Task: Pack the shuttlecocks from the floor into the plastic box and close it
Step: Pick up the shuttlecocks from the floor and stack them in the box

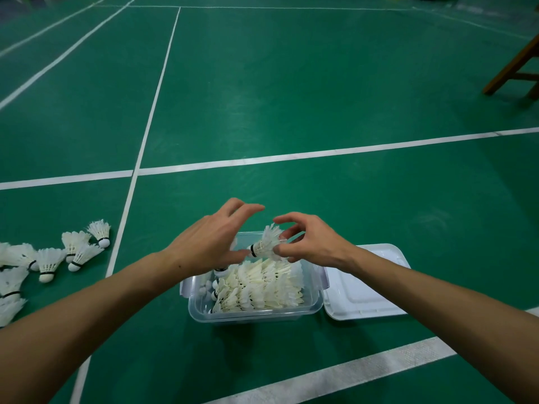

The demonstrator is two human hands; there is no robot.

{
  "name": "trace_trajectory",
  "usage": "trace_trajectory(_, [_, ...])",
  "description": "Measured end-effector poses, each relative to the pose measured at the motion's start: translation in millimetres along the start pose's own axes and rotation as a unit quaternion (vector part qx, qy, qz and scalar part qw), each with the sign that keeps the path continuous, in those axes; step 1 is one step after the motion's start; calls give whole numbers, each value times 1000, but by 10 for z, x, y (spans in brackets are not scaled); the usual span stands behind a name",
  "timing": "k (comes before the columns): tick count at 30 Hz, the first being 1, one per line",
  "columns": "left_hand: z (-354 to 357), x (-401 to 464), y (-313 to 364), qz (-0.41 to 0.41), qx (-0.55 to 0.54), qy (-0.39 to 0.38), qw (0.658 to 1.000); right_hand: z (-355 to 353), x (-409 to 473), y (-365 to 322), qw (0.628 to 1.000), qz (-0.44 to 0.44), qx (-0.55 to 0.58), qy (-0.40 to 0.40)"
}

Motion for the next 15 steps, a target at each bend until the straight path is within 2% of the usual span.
trace_trajectory(9, [242,-1,-199,-27,-29,-24,999,15,13,-64,991,-23,132,11])
trace_trajectory(15, [182,-13,-76,-27,-28,-36,999,136,27,-133,988,-46,146,-12])
Point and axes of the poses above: each hand's wrist, its own x-axis towards the middle knuckle, its own z-axis out of the palm, y = z × x, the point moved 3 cm from there along x, towards the middle knuckle, and after that the axes turned 13 degrees about -y, right-handed, at the moved point
